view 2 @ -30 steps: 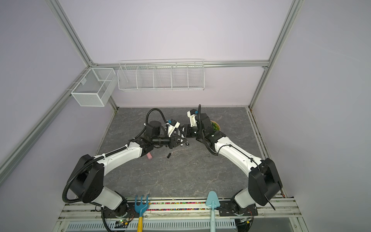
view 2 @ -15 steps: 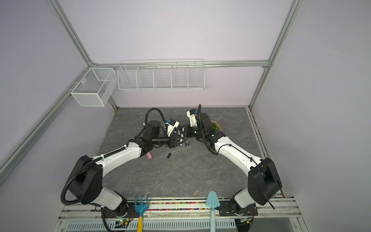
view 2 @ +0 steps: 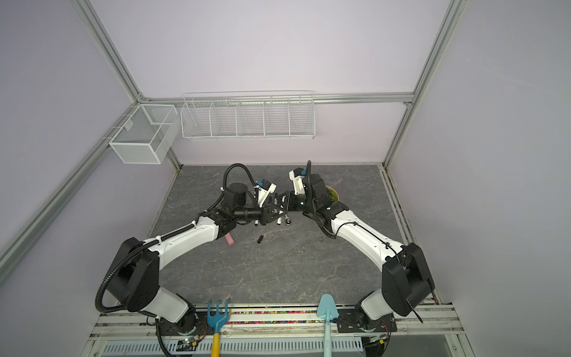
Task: Insert pens into pen caps
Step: Pass a pen.
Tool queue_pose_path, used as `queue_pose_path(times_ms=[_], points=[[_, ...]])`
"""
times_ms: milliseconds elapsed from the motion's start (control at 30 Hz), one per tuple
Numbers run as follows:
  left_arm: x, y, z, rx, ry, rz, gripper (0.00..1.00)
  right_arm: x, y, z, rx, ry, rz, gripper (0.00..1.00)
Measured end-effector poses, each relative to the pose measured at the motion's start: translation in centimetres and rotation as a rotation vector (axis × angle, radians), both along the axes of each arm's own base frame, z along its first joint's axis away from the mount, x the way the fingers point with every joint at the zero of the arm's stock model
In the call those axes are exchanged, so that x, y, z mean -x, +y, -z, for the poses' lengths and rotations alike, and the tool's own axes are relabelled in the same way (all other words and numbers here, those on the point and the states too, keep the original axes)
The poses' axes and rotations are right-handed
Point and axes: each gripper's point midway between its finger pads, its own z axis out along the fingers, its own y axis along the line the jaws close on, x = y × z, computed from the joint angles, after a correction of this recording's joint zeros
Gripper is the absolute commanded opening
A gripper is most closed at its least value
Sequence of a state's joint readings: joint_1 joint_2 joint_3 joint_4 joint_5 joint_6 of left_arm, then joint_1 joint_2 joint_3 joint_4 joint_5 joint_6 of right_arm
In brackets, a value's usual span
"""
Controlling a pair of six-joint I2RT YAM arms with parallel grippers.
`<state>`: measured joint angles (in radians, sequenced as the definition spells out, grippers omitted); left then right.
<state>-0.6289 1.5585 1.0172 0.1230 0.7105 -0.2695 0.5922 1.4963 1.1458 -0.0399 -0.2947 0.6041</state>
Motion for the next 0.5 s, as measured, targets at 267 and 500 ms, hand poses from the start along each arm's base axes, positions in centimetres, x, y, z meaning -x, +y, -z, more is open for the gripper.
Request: queue_pose_path(times_ms=[267,500], points=[[-4.4,6.6,2.9,-0.041,0.059,-0.371,0.00,1.5,-0.3,1.0,0.074,-0.007,-0.022,0.66],[-7.0,17.5,1.5,-0.074,0.013,-0.874,0.00,6.2,2.3,8.4,0.316,0.116,-0.212,0.61]])
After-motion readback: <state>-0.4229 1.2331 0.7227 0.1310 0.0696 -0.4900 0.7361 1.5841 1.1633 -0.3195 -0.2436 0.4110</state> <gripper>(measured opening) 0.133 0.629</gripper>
